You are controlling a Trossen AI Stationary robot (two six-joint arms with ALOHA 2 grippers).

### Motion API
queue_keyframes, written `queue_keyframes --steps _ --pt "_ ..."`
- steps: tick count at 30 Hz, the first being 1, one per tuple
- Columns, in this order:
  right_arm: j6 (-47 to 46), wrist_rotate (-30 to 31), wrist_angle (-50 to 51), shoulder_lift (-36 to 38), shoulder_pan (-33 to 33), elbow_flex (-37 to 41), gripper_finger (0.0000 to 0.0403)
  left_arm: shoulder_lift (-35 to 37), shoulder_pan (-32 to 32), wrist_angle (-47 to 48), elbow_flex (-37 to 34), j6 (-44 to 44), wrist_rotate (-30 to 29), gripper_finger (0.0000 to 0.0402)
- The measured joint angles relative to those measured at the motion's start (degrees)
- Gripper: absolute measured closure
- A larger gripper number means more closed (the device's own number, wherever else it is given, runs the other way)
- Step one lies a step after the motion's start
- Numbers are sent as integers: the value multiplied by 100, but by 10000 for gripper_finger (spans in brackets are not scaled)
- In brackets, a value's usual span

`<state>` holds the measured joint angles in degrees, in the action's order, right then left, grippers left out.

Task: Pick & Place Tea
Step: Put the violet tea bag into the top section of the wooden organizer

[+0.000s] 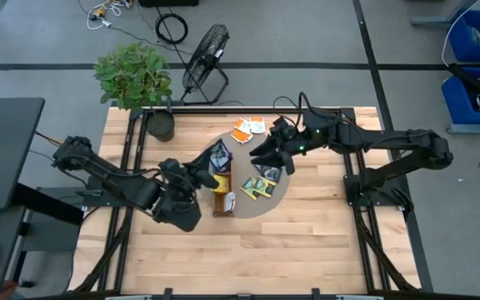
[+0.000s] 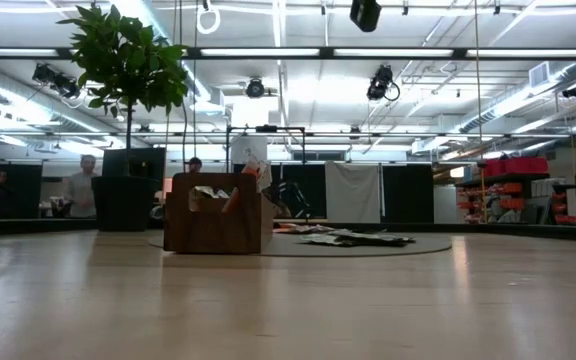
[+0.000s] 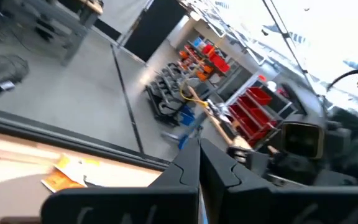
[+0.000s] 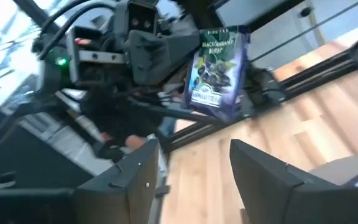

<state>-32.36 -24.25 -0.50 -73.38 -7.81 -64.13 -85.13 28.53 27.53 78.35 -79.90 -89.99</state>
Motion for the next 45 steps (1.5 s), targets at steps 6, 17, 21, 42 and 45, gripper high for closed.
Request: queue_keyframes --steps 6,17,21,42,45 --pt "-42 -745 -146 0 -158 -1 195 266 178 -574 -4 825 622 401" --pt "-331 -1058 -710 0 -160 -1 195 339 -279 -4337 6 5774 2470 400" --pt "-626 -1084 -1349 0 -160 -1 195 340 -446 -4543 4 5983 2729 401" --pt "-599 -921 -1627 0 -158 -1 255 335 -929 -4718 2 6011 3489 401" --pt "-513 -893 -1627 0 -158 -1 287 335 -970 -4717 2 6008 3584 401"
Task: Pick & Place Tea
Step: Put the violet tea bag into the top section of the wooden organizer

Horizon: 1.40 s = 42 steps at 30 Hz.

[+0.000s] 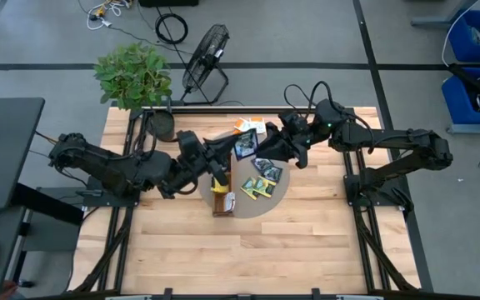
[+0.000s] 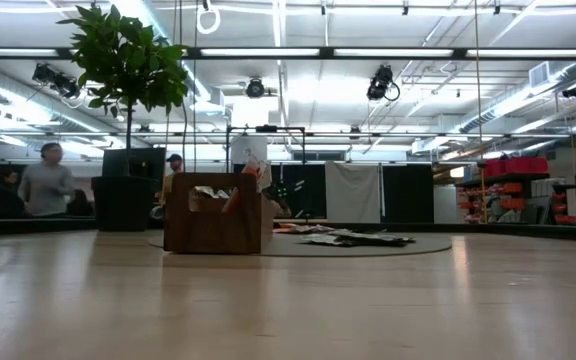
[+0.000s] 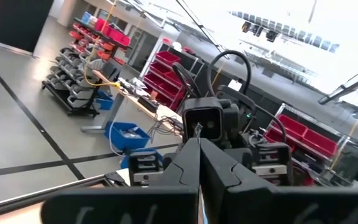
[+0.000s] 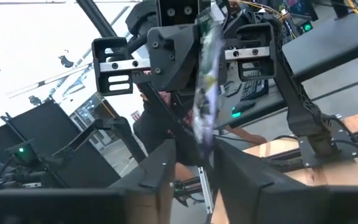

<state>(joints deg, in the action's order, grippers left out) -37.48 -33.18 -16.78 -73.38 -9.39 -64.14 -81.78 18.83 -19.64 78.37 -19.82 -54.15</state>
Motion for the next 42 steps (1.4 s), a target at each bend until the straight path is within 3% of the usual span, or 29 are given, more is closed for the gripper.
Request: queue_keyframes --steps 7,18,24,32,36,42 --pt "285 125 7 0 2 0 392 -2 -30 -1 0 14 37 401" --pt "519 229 -20 0 66 0 401 -2 -28 10 0 12 36 386" --pt "550 224 73 0 66 0 402 2 173 28 0 255 -27 356" --pt "652 -40 558 3 66 0 403 308 810 71 -7 737 -575 298" --pt "807 -255 1122 11 77 0 403 763 846 412 -4 171 -662 268" --pt "1255 -269 2011 11 193 0 403 1478 180 2403 4 -1886 863 227"
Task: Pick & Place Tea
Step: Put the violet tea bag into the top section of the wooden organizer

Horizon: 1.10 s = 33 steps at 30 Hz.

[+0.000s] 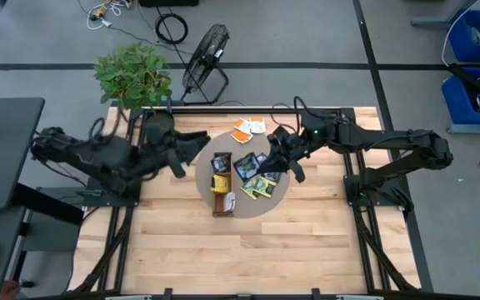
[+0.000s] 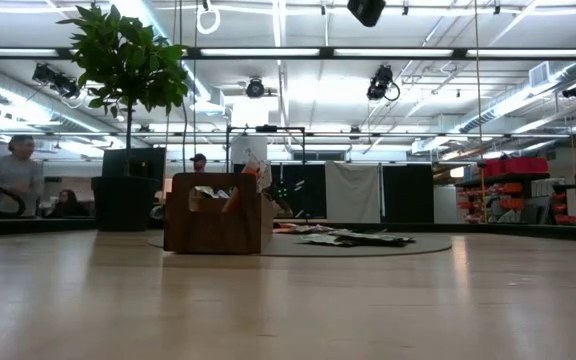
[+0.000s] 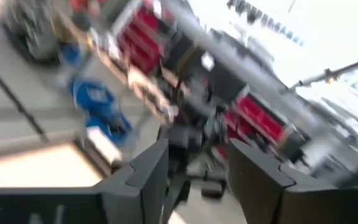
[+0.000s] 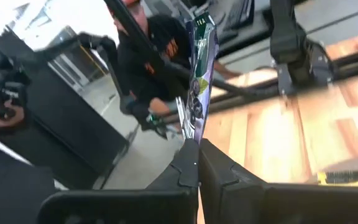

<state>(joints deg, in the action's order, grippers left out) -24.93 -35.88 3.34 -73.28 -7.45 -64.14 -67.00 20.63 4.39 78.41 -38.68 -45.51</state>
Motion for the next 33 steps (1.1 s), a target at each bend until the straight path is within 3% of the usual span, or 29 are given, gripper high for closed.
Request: queue_keyframes --steps 6,13,18,22,33 --pt "164 30 174 0 89 0 403 16 -969 1440 -9 -1261 1995 204" --pt "207 26 506 2 124 1 403 -334 -2031 1608 -9 -1675 4434 202" --pt "298 -64 906 2 216 0 403 -571 -2460 1576 -7 -1874 5706 199" --pt "296 -104 1177 2 254 0 403 -776 -2582 1563 0 -2067 6253 197" --pt "167 -265 1366 -68 263 0 403 -1588 -2446 1137 -2 -1899 6849 197"
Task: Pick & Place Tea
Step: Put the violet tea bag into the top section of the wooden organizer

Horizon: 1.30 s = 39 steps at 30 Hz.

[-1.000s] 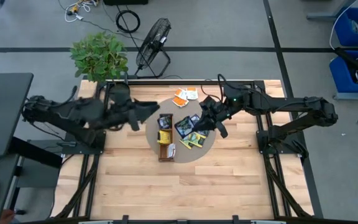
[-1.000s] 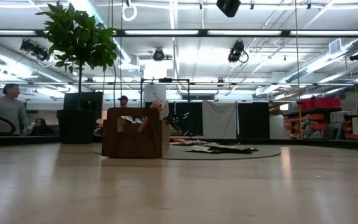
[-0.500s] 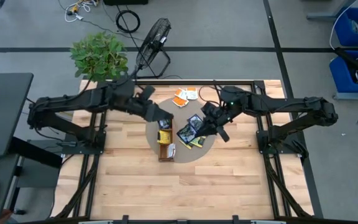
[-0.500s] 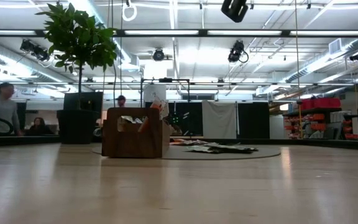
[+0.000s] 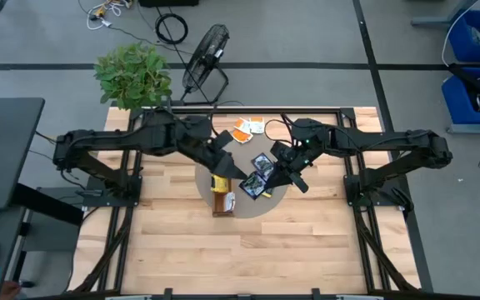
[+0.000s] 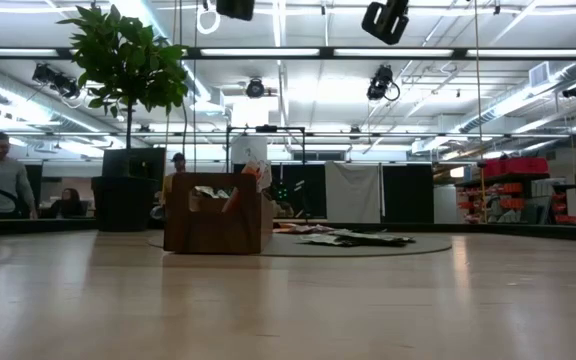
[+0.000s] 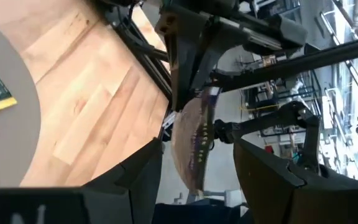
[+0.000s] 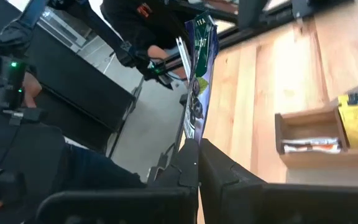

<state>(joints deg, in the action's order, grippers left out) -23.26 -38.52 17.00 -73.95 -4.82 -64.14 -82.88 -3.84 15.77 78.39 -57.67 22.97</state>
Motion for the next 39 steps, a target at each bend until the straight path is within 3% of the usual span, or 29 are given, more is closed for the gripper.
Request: queue_keyframes --steps 27,32,39 --pt "-133 52 68 0 0 0 403 -340 85 40 -4 509 -137 202" --pt "-158 52 100 0 0 2 403 -345 79 36 -2 649 -222 241" --pt "-177 32 113 0 0 1 403 -345 85 -191 -2 992 -239 334"
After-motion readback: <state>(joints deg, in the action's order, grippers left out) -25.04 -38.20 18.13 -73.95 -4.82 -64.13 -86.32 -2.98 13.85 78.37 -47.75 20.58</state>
